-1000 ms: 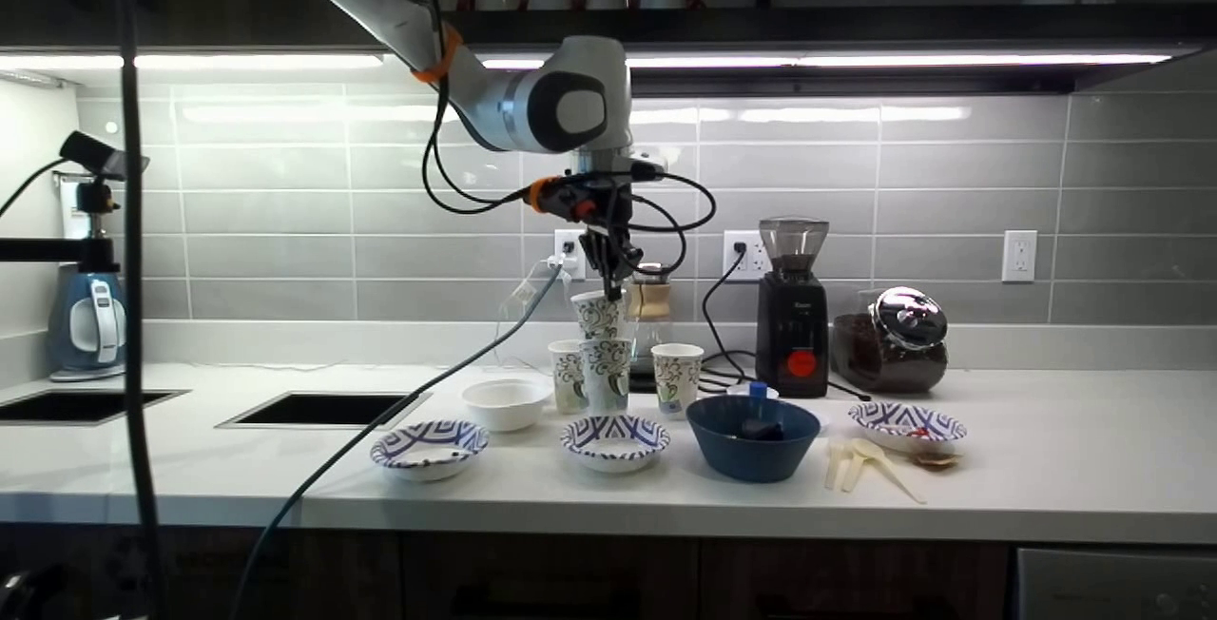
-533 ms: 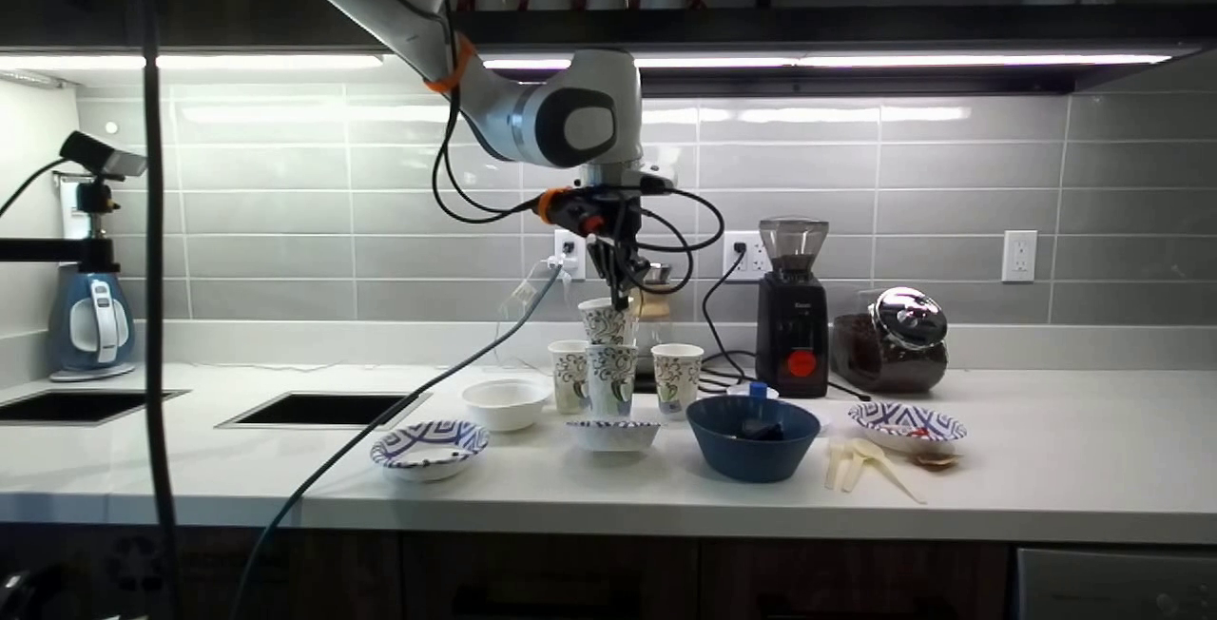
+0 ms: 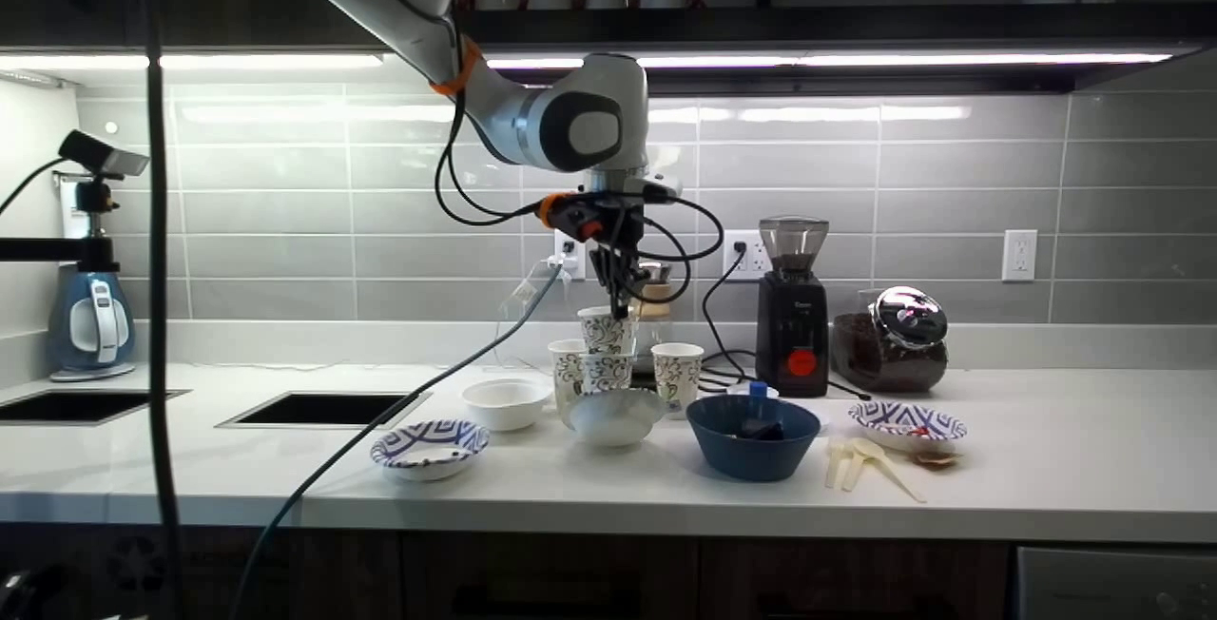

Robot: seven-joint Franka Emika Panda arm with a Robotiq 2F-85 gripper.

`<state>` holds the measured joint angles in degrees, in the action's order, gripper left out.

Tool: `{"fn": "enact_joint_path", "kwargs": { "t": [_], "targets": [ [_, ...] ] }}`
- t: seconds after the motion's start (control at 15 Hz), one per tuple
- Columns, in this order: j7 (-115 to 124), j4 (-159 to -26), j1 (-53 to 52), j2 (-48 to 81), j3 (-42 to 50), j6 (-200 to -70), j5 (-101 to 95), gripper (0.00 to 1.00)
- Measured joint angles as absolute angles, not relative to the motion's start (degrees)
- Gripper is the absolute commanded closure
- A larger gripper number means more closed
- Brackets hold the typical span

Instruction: Unstack the paper cups

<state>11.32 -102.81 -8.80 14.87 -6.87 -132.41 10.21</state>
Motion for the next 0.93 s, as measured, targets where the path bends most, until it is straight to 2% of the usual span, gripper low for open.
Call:
{"fn": "enact_joint_path", "kwargs": {
  "t": [0.6,0.93],
  "targets": [
    [15.24,-102.83,-8.76,16.08,-5.01,-127.80,9.46,0.99],
    [8.37,-103.13,-8.75,17.39,-5.68,-128.72,9.31,0.99]
  ]
}}
